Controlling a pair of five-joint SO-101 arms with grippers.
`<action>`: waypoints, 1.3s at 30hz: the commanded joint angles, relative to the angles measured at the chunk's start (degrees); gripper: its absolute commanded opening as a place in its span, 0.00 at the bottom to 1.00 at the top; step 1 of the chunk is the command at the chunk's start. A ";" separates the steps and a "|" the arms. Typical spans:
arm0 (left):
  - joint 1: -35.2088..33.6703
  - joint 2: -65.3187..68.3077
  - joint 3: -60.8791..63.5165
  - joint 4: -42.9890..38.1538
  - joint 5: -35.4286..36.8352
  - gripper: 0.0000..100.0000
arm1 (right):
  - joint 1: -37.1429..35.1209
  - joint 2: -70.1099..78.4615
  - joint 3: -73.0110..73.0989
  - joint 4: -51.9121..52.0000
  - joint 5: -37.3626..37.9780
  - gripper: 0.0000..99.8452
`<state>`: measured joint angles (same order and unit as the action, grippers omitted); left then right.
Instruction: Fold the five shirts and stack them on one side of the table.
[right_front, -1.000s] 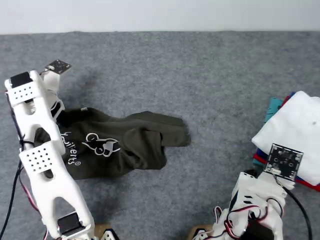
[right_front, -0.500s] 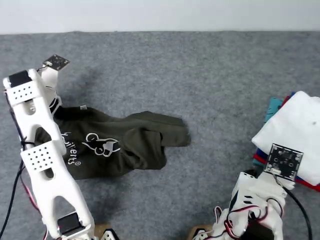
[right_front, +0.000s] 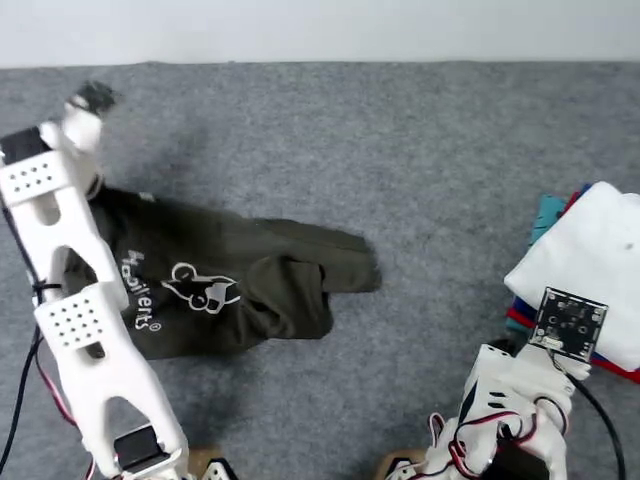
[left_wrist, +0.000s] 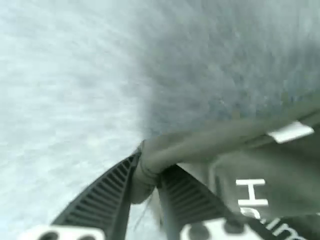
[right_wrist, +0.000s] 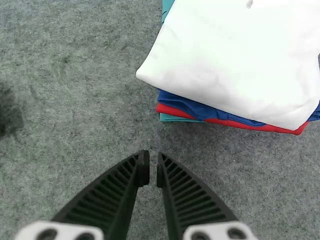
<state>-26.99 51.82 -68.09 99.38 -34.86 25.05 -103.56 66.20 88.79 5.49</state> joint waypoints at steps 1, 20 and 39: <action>-0.70 -13.71 -3.03 1.23 5.98 0.01 | 0.22 -0.31 -0.26 -0.75 -0.35 0.04; -3.08 -72.79 64.48 1.05 -0.26 0.01 | -12.97 1.10 -1.58 -1.89 4.84 0.04; -2.99 -80.88 83.38 -3.52 13.45 0.01 | -39.69 80.75 -68.22 0.66 4.66 0.04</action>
<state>-29.80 -27.30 17.10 96.75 -25.01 -10.55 -35.25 12.92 88.35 9.89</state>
